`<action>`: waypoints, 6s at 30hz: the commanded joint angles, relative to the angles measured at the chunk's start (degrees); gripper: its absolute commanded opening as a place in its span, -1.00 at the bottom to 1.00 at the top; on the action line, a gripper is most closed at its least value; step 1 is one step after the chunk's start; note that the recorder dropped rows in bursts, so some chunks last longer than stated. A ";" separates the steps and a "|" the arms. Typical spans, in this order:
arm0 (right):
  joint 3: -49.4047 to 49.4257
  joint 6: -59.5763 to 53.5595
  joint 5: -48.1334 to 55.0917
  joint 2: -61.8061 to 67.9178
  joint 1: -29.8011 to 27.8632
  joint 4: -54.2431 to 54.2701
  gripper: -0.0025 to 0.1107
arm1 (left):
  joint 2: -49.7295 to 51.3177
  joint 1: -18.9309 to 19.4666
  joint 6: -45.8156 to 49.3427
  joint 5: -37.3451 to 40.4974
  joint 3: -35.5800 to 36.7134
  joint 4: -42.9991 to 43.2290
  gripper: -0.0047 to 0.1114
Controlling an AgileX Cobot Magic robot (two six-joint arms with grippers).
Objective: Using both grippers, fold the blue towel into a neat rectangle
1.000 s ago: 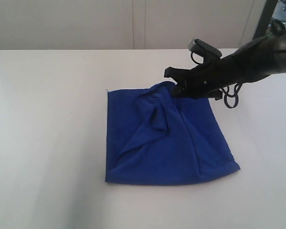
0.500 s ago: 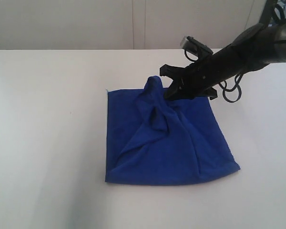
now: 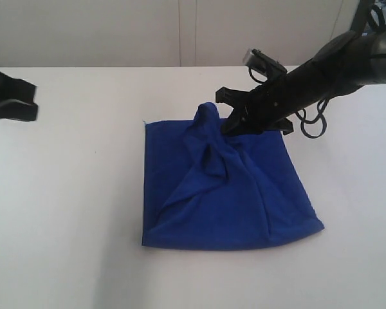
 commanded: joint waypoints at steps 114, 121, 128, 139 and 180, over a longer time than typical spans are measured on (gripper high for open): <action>-8.23 -1.67 5.50 9.48 -5.92 -0.55 -0.96 | 52.35 -19.44 -19.24 -10.08 -32.18 -5.43 0.10; -8.23 -1.67 5.50 9.48 -5.92 -0.55 -0.96 | 52.35 -19.44 -19.24 -8.76 -32.18 -4.79 -0.16; -8.23 -1.67 5.80 9.48 -5.92 -0.55 -0.96 | 52.35 -19.44 -18.98 -7.80 -32.18 -1.98 -0.71; -8.23 -8.77 5.10 5.11 -6.93 -4.44 -0.96 | 43.82 -15.87 -5.74 -3.11 -32.18 4.19 -0.92; 12.84 -10.02 27.14 -57.40 -7.12 -20.09 -0.96 | 3.98 -32.65 5.51 27.81 -18.80 -14.65 -0.92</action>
